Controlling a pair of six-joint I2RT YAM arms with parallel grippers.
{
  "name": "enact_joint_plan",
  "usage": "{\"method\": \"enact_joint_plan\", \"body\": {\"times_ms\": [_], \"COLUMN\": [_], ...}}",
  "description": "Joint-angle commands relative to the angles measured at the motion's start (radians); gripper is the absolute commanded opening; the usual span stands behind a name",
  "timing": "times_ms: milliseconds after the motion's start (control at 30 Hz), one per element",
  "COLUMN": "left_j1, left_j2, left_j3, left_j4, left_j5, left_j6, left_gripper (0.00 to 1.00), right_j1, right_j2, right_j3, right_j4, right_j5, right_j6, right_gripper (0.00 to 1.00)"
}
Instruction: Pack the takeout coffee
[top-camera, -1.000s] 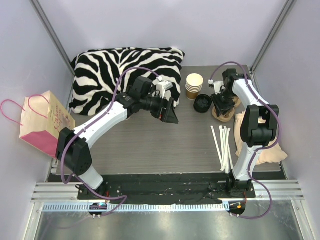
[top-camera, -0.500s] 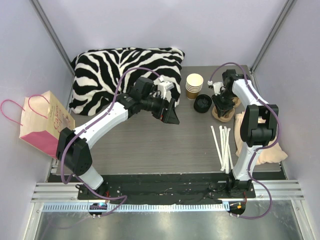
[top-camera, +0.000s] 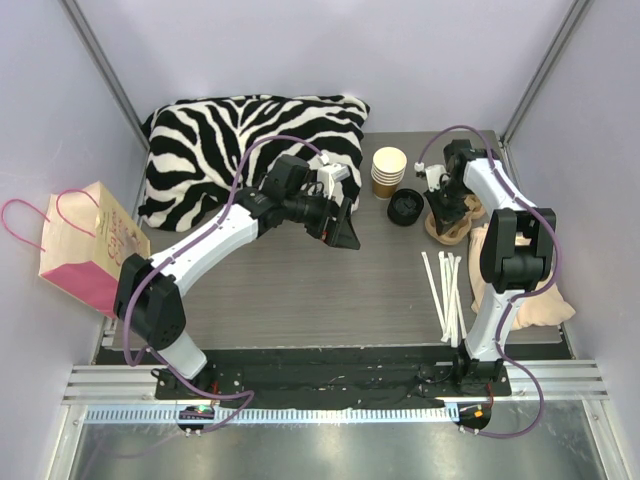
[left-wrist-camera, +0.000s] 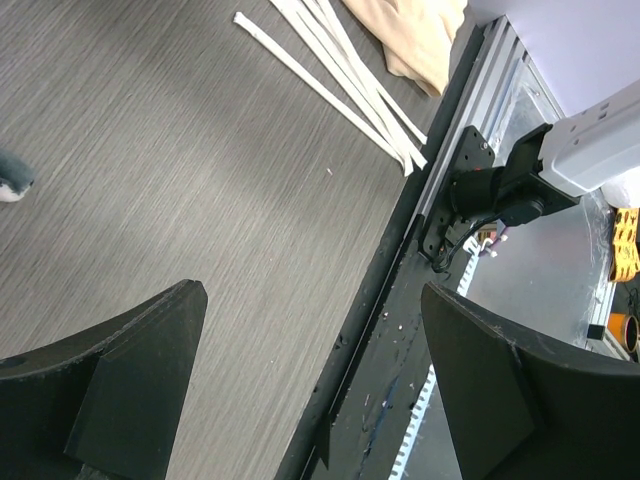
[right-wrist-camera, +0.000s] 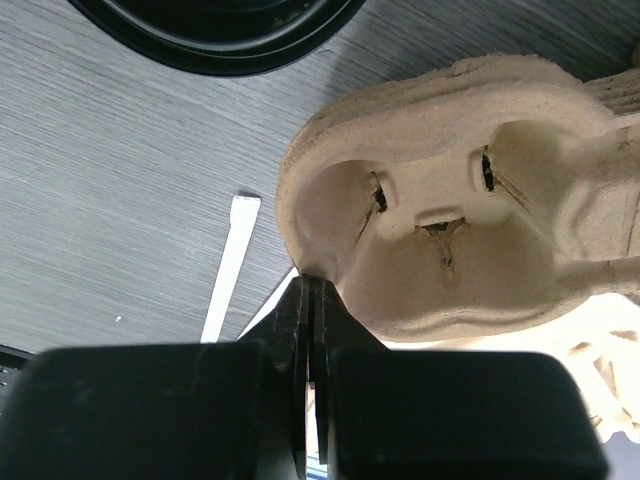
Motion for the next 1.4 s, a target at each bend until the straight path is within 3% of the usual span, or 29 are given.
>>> {"method": "enact_joint_plan", "body": {"times_ms": [0,267,533,567,667,767,1033,1167,1367], "left_j1": [-0.007,-0.017,-0.024,-0.024,-0.025,-0.027,-0.028,-0.03,-0.03], "left_j2": [0.001,0.001,-0.003,-0.002,0.0,0.003,0.009,0.009,0.012], "left_j3": [0.021,0.009,0.004,0.004,0.007,0.009,0.015,0.01,0.01], "left_j4": [0.044,0.043,0.044,0.044,0.046,0.047,0.049,0.047,0.047], "left_j5": [0.003,0.006,0.003,0.005,0.003,0.003,0.002,0.002,0.0], "left_j6": [-0.002,-0.012,-0.012,-0.01,-0.012,-0.012,-0.013,-0.012,-0.01], "left_gripper": [0.94,0.94,0.94,0.94,0.94,0.94,0.94,0.94,0.94], "right_j1": [0.004,-0.036,-0.045,-0.047,-0.045,-0.045,-0.045,-0.044,-0.039], "right_j2": [-0.03,-0.053,-0.049,-0.049,-0.056,-0.055,-0.042,-0.027,-0.021], "right_j3": [0.029,0.09,0.102,0.098,0.073,0.055,0.019,0.018,0.012], "right_j4": [-0.035,-0.098,-0.118,-0.118,-0.101,-0.098,-0.06,-0.05,-0.052], "right_j5": [-0.034,-0.13,-0.12,-0.112,-0.077,-0.045,-0.009,-0.008,-0.009], "right_j6": [0.001,0.026,0.011,0.0,-0.042,-0.08,-0.103,-0.101,-0.112], "right_gripper": [0.01,0.01,0.03,0.17,0.4,0.46,0.42,0.35,0.36]}}
